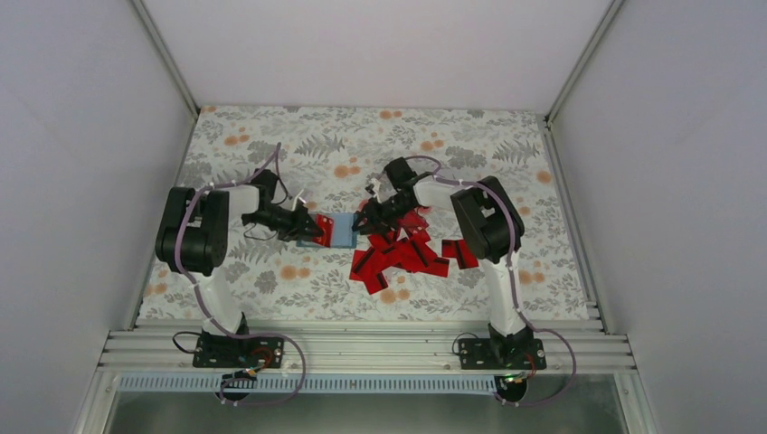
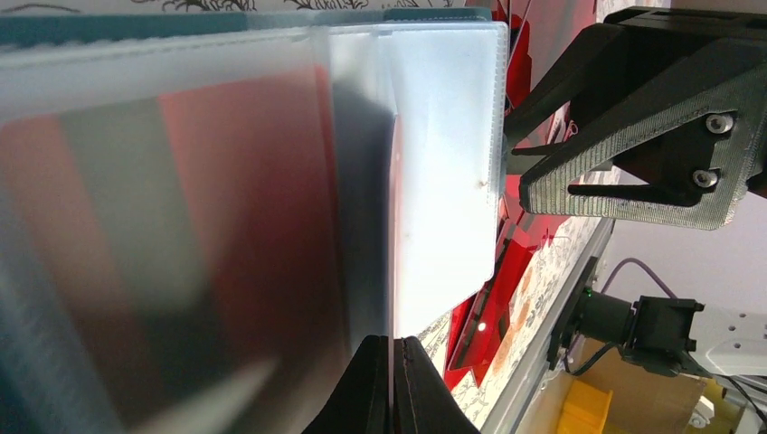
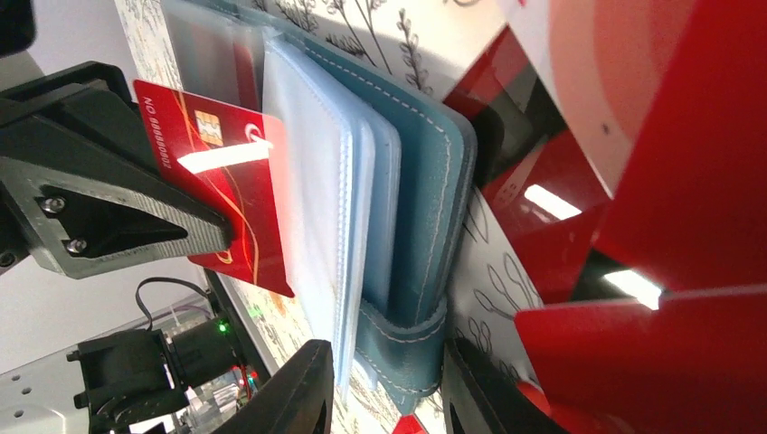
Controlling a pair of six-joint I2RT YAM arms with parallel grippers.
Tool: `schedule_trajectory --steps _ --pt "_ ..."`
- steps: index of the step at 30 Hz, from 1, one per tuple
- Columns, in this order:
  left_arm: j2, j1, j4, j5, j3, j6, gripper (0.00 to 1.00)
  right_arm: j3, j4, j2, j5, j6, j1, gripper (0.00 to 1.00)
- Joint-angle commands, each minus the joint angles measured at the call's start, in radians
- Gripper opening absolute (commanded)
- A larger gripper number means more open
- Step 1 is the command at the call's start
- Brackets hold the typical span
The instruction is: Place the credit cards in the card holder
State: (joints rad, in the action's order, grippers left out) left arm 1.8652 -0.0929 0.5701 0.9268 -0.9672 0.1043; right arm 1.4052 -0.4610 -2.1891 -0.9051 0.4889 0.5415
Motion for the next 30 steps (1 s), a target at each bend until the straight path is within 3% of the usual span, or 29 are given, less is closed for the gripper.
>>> schedule_trajectory --steps 1,30 --pt "0.030 -0.005 -0.012 0.036 -0.023 -0.023 0.02 0.040 0.012 -0.045 0.008 0.008 0.017 0.31" --pt "0.030 -0.001 -0.111 0.013 0.022 0.025 0.02 0.080 -0.047 -0.101 0.068 -0.008 0.018 0.30"
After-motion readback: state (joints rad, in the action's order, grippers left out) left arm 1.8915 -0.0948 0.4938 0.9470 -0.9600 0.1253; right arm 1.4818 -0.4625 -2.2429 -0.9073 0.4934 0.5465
